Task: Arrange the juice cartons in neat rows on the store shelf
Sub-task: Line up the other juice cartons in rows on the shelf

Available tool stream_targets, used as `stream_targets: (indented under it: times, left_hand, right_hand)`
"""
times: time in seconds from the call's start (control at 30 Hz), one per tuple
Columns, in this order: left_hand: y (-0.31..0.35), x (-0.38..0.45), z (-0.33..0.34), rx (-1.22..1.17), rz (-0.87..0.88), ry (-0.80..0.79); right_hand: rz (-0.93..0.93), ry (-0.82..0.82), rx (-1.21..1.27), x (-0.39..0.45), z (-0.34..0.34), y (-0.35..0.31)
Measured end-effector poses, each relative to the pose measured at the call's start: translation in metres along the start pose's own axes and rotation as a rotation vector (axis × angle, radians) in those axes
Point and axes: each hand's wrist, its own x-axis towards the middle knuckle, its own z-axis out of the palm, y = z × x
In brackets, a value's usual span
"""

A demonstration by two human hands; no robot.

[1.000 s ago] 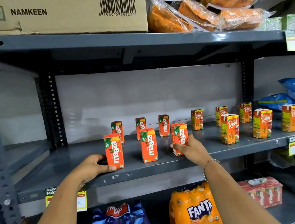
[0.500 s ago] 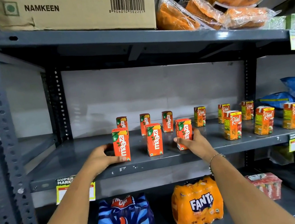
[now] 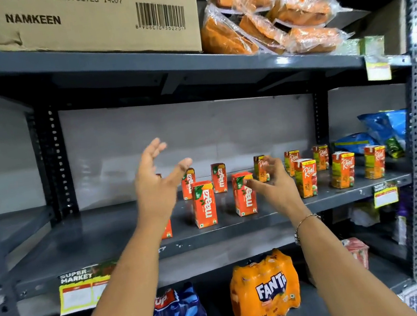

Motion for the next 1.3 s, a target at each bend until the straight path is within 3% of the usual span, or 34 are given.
stream_targets:
  times: [0.43,0.6,0.77,0.93,1.07,1.3]
  left_hand:
    - [-0.016,-0.059,0.157,-0.048,-0.076,-0.324]
    - [-0.035,-0.067,0.224,-0.031,-0.182,-0.404]
    - [-0.055,-0.056,0.289,0.018,-0.371,-0.378]
    - [-0.070,-0.055,0.330,0.010,-0.588,-0.393]
    - [-0.070,-0.059,0.343,0.118,-0.651,-0.454]
    - [-0.067,-0.060,0.348,0.266,-0.630,-0.424]
  right_hand:
    - [-0.151,-0.033,-0.024,-0.006,-0.055,0.029]
    - [-0.121,0.210,0.075,0.016,-0.111,0.077]
    - [0.007,0.456,-0.035,0.060,-0.190,0.137]
    - [0.115,0.262,-0.134,0.106,-0.231,0.188]
    - [0.155,0.032,-0.151,0.130,-0.229,0.205]
    - [0.109,-0.002,-0.266,0.135,-0.222,0.214]
